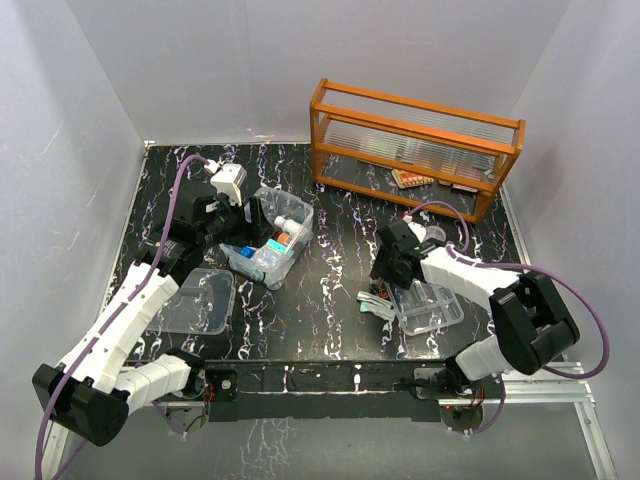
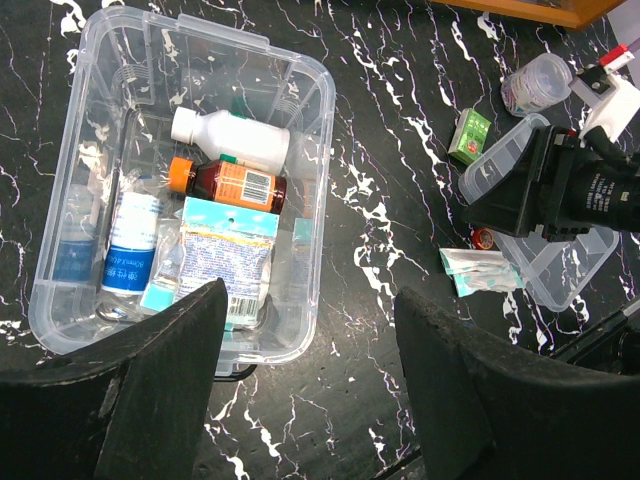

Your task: Organize the medicine kit

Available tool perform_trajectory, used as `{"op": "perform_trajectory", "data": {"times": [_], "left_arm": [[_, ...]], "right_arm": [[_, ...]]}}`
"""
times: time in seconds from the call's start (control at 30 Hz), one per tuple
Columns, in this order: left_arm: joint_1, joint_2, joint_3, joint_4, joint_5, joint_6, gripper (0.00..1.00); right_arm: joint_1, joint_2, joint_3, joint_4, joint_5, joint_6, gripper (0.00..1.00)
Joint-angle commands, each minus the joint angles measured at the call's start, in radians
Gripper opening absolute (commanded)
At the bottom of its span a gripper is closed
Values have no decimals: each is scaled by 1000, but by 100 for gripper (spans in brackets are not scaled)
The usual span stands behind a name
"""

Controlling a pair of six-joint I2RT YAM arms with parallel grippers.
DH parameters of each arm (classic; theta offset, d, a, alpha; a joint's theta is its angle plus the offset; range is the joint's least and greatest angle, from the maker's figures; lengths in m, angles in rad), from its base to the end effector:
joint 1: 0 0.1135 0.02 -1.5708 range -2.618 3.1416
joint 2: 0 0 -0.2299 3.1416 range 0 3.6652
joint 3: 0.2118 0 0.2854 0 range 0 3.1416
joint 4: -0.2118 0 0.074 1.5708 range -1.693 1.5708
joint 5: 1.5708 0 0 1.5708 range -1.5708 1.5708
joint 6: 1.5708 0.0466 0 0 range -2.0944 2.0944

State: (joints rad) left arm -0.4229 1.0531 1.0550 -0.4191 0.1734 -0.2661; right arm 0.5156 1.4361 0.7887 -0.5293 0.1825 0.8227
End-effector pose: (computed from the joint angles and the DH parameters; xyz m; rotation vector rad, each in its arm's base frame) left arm 0.2655 -0.1283 0.3252 0.2736 2.0159 -0.6125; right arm 0.2599 0.1375 0.1103 0.4647 2.6781 0.1415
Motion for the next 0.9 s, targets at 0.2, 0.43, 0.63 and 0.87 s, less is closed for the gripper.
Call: {"op": "perform_trajectory", "data": {"times": [0.2, 0.43, 0.63, 0.87], "left_arm": [[1, -11, 49, -6, 3, 7, 67], [1, -18, 59, -1, -18, 12, 68], [2, -16, 69, -12, -23, 16, 68], [2, -12, 74, -10, -22, 13, 68]], "right_arm": [[44, -61, 142, -126, -8, -254, 52], [180, -57, 144, -151, -39, -318, 55], [238, 15, 172, -168, -83, -410, 57], [255, 105, 227, -212, -117, -522, 59]]}}
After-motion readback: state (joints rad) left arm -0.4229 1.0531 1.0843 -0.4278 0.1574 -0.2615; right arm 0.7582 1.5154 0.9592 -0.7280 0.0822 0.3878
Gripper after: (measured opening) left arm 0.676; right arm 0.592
